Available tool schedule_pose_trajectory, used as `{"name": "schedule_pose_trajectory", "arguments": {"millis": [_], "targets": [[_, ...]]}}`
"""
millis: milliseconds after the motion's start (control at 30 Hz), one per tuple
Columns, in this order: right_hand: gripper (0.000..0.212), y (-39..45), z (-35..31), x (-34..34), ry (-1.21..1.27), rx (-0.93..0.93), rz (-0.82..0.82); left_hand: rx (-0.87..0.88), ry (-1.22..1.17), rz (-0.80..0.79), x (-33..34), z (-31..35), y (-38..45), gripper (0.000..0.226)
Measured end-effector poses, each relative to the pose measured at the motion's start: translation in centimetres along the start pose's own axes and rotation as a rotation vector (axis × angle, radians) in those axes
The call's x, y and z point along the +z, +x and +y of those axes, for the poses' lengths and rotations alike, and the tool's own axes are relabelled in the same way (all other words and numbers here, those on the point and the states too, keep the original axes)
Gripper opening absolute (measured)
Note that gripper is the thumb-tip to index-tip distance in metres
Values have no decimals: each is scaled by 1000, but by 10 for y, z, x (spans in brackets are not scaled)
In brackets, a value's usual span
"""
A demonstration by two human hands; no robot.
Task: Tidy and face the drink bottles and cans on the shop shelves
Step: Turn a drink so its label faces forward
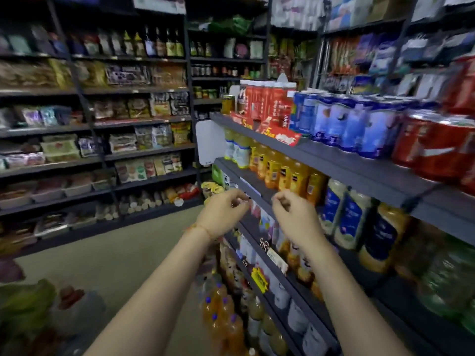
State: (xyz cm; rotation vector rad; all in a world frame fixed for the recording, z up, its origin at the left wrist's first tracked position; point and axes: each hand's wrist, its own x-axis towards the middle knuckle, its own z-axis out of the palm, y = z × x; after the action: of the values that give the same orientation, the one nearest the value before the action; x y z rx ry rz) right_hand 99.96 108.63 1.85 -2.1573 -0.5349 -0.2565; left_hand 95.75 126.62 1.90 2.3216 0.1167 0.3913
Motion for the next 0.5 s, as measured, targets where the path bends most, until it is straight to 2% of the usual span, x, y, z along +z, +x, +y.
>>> {"name": "schedule_pose_trajectory", "arguments": {"millis": [67,233,400,500], "targets": [[13,67,-9,37,-28,-74,13,3,-12,29,-15,-35,55,21],[32,248,-28,124,-102,-179,46,34,-76,119,-53,-122,212,16],[43,428,-51,181,-171,-126,125,16,-126,68,-81,-191,376,27],[48,518,-63,206,-203,-52,133,75,-82,30,-86,-211,462,35]]}}
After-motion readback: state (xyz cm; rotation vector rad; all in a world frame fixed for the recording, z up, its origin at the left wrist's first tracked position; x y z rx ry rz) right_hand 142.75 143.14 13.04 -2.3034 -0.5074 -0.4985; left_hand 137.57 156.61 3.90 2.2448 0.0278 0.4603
